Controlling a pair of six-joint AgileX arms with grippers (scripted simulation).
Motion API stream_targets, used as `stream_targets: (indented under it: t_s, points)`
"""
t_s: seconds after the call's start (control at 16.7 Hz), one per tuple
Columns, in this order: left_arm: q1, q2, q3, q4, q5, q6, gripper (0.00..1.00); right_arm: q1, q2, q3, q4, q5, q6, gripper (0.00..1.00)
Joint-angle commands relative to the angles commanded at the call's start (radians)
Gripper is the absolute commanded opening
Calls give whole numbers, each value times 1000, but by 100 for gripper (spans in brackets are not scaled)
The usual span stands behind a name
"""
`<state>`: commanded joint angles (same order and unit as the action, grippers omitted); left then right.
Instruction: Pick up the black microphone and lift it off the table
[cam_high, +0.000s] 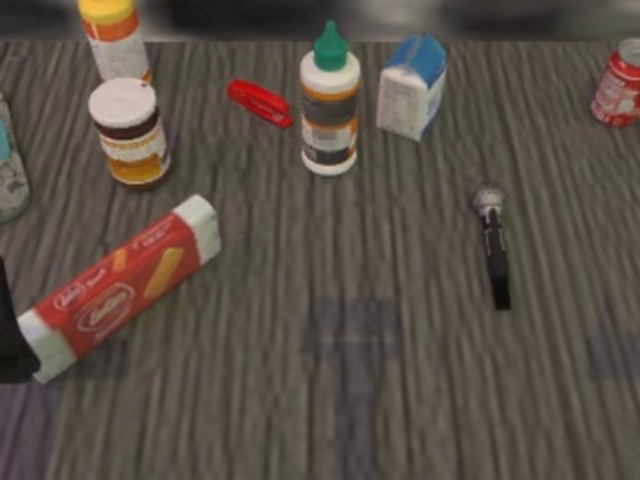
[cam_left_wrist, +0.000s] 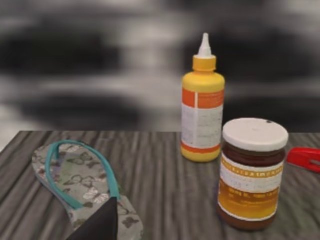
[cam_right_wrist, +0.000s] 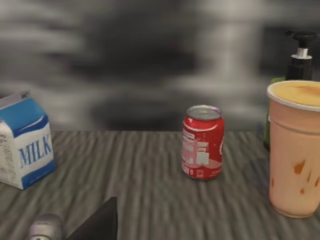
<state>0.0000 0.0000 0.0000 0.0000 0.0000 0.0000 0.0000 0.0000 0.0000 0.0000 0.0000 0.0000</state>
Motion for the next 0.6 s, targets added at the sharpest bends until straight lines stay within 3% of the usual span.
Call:
stream_targets:
  t_s: [0.3, 0.6]
  points:
    - [0, 0, 0, 0, 0, 0, 100, 17, 62, 62, -41, 0, 17, 100]
    - [0, 0, 0, 0, 0, 0, 100, 83, 377, 345, -218, 5, 91, 100]
